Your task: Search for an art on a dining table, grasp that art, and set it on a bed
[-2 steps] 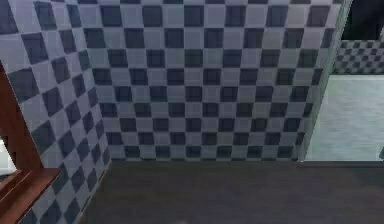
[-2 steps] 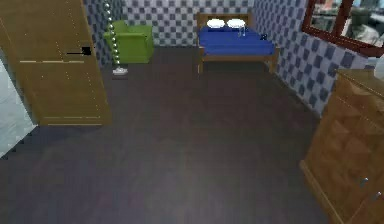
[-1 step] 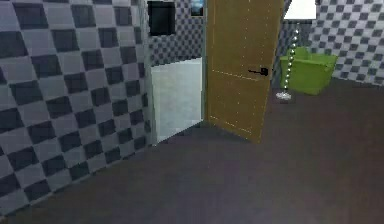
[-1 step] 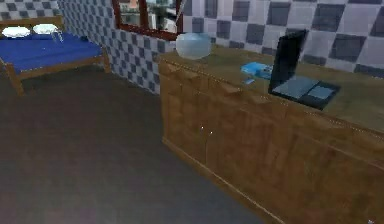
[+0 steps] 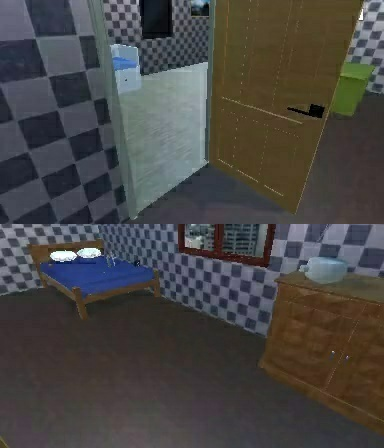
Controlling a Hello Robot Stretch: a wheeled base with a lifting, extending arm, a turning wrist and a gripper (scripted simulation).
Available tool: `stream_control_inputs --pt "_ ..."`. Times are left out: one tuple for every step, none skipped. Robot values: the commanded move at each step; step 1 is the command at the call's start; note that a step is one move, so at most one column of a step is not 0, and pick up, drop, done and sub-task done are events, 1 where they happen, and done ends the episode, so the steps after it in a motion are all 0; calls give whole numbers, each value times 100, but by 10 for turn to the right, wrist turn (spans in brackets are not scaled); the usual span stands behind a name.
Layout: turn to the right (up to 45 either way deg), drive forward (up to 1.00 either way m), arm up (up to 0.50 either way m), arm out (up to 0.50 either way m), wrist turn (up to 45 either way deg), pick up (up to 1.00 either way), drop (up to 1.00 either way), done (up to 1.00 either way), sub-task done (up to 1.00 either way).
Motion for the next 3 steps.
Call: stream_control_inputs --pt "0 90 0 0 0 0 0 0 0" --pt "-210 0 0 0 0 0 0 0 0" --pt "0 80 0 0 0 0 0 0 0"
